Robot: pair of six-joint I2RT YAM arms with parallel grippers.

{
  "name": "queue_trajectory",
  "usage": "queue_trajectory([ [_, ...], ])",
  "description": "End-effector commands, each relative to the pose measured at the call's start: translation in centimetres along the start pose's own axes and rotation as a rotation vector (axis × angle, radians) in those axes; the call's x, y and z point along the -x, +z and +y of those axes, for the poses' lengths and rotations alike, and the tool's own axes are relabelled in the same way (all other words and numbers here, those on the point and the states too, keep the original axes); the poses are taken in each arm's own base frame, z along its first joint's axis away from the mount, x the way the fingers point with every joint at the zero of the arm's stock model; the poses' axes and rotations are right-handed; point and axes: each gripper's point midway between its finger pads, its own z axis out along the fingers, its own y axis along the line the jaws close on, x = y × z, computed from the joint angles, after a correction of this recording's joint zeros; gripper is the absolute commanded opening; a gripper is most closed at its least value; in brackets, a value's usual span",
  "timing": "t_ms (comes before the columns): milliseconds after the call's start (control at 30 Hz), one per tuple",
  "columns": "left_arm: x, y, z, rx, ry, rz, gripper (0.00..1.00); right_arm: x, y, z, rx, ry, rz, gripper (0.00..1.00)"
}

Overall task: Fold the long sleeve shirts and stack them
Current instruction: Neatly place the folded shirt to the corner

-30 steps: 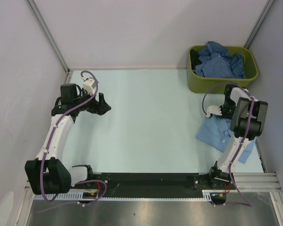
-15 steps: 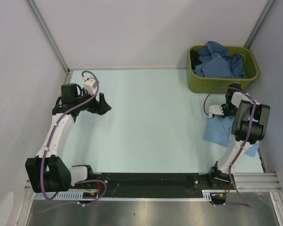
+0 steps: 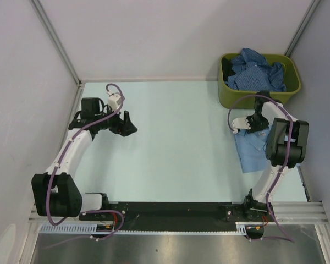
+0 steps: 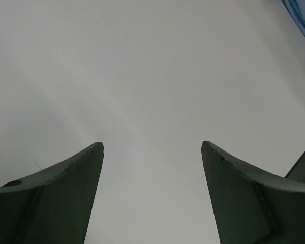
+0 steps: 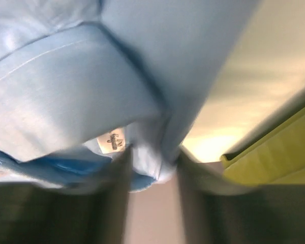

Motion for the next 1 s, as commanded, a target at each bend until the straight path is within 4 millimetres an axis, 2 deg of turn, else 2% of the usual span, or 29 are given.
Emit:
queue_trajectory([
  [0,1.0,0.4,-1.5,-0.059,0.025,-0.027,0.83,-0.9,-0.4,-1.6,-0.024,-0.059,0.040,0.57],
  [33,1.0,0.4,-1.5,-0.056,0.026,-0.028,0.83,-0.8,-0.7,-2.2,-0.045,-0.044,0.034,0.67],
  [100,1.1,0.3,-1.4,-0.048,0.029,-0.029,0.83,-0.5,-2.2,-3.0,-0.084,0.018,-0.003,0.73],
  [133,1.0,0.3,-1.4,-0.042,0.030,-0.027,0.83,-0.3,-3.9,-4.4,-0.143,0.040,-0.029,0.75],
  [200,1.0,0.2,-1.3,-0.036,0.034,-0.028,0.84,0.1,-6.2,-5.3,-0.193,0.103,-0.063,0.77],
  [233,1.1,0.1,-1.2,-0.031,0.039,-0.031,0.84,0.3,-8.1,-6.7,-0.254,0.126,-0.102,0.80],
  [333,1.7,-0.3,-1.1,-0.005,0.055,-0.045,0.88,0.7,-12.7,-7.4,-0.354,0.253,-0.198,0.85],
  [367,2.4,-0.7,-0.8,0.023,0.080,-0.063,0.93,0.7,-14.8,-7.2,-0.395,0.298,-0.223,0.87],
  [400,3.0,-1.1,-0.6,0.042,0.101,-0.072,0.98,1.1,-16.0,-7.1,-0.429,0.398,-0.305,0.96],
  [433,3.6,-1.5,-0.4,0.066,0.139,-0.084,0.99,0.9,-17.6,-7.4,-0.476,0.476,-0.352,1.00],
  [467,5.3,-2.5,0.0,0.118,0.184,-0.118,0.99,1.1,-20.2,-7.3,-0.535,0.540,-0.395,1.00],
  [500,6.2,-3.1,0.2,0.147,0.210,-0.137,0.99,1.6,-21.3,-6.9,-0.539,0.706,-0.494,1.00],
  [567,8.2,-4.4,0.7,0.222,0.234,-0.181,0.99,2.2,-24.3,-6.1,-0.573,0.847,-0.609,1.00],
  [600,8.6,-4.7,0.8,0.231,0.236,-0.190,0.99,3.0,-25.2,-5.3,-0.537,1.005,-0.730,1.00],
  [633,8.7,-4.8,0.7,0.229,0.238,-0.187,1.00,3.2,-25.3,-5.1,-0.537,1.071,-0.765,1.00],
  [667,9.1,-4.9,0.5,0.223,0.239,-0.188,0.99,4.0,-23.8,-3.9,-0.475,1.156,-0.783,1.00],
  [700,8.4,-4.6,0.2,0.196,0.218,-0.161,0.99,5.0,-24.2,-2.9,-0.455,1.181,-0.816,1.00],
  [767,7.6,-4.1,-0.5,0.143,0.188,-0.124,0.99,6.8,-23.2,-1.1,-0.346,1.306,-0.871,1.00],
  [800,6.1,-3.4,-0.6,0.108,0.146,-0.072,0.99,8.6,-21.6,0.6,-0.256,1.343,-0.903,1.00],
  [867,3.9,-2.5,-0.3,0.093,0.073,-0.008,0.99,10.3,-20.1,1.9,-0.170,1.460,-0.951,1.00],
  [900,2.6,-2.1,-0.2,0.087,0.041,0.029,1.00,11.7,-17.8,3.6,-0.092,1.514,-0.952,1.00],
  [967,-0.4,-1.4,0.1,0.073,-0.021,0.092,0.99,12.8,-17.4,4.1,-0.118,1.541,-0.975,1.00],
])
